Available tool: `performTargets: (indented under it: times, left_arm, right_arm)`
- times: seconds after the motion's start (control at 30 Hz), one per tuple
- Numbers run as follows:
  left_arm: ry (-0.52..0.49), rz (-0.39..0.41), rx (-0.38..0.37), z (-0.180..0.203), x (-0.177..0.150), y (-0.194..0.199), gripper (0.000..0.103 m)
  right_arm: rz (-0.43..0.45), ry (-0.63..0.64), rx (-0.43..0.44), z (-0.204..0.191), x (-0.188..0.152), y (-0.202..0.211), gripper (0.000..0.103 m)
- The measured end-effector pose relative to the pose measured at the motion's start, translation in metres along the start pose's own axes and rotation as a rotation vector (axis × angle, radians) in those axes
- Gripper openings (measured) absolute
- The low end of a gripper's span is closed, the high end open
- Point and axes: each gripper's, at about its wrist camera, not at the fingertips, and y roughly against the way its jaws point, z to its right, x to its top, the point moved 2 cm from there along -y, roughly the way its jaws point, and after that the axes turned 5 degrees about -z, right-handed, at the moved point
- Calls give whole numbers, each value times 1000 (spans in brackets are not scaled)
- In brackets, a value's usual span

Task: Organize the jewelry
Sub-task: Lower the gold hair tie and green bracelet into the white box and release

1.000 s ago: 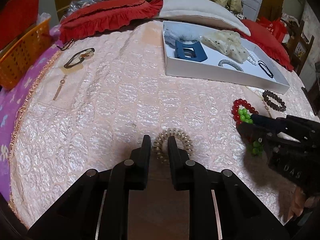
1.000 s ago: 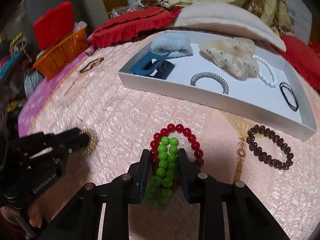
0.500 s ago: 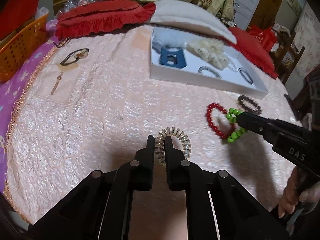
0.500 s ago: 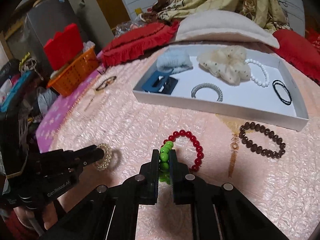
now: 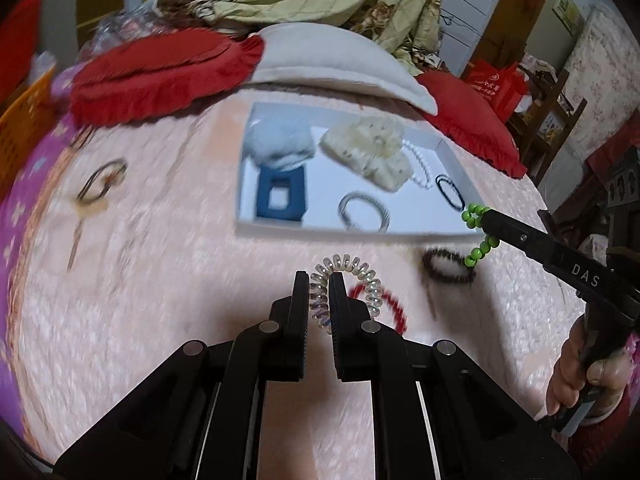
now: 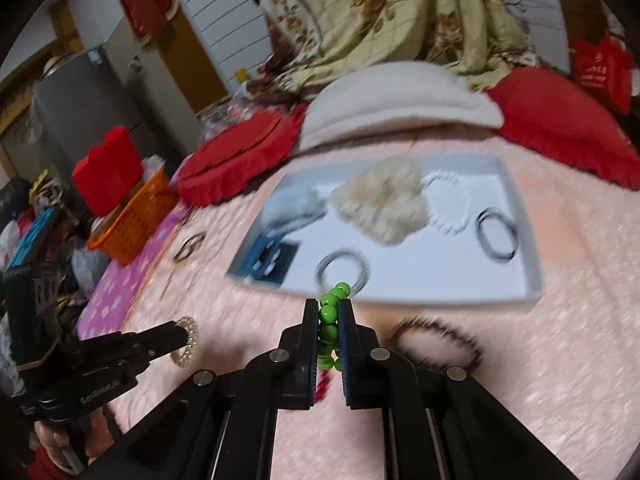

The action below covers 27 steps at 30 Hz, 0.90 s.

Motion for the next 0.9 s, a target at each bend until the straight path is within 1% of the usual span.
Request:
performTargets:
  times: [0.1, 0.23, 0.37, 0.43, 0.5, 0.67, 0.77, 0.83, 0.87, 0.9]
  left_arm:
    - [-31, -3, 37, 10, 26, -17, 9]
    - [-19, -45, 51, 11, 61, -53, 9]
    - [-6, -88, 77, 7, 85, -88, 8]
    - [-1, -110, 83, 6, 95, -104, 9]
    - [0, -121, 88, 4, 103, -117, 9]
    - [-14, -119, 98, 2, 111, -132, 10]
    - [-12, -125, 65, 1, 111, -135, 12]
    - [0, -127, 49, 1, 110, -134, 15]
    - [8, -132, 40, 1, 110, -133, 19]
    - [16, -135, 32, 1, 109, -131, 20]
  right_arm:
    - [-3, -29, -3, 13, 15, -8, 9]
    - [-34, -66, -5, 27, 28, -30, 9]
    - [-76, -130, 28, 45, 35, -57, 9]
    - [-90, -170, 65, 54, 37, -69, 9]
    - [-98, -203, 84, 61, 38, -80, 9]
    - [-101, -230, 87, 74, 39, -93, 9]
    - [-112, -244, 100, 78, 40, -96, 9]
    - [-119, -241, 88, 78, 41, -96, 9]
    - [-117, -235, 76, 78, 41, -95, 11]
    - [-112, -230, 64, 77, 42, -93, 15]
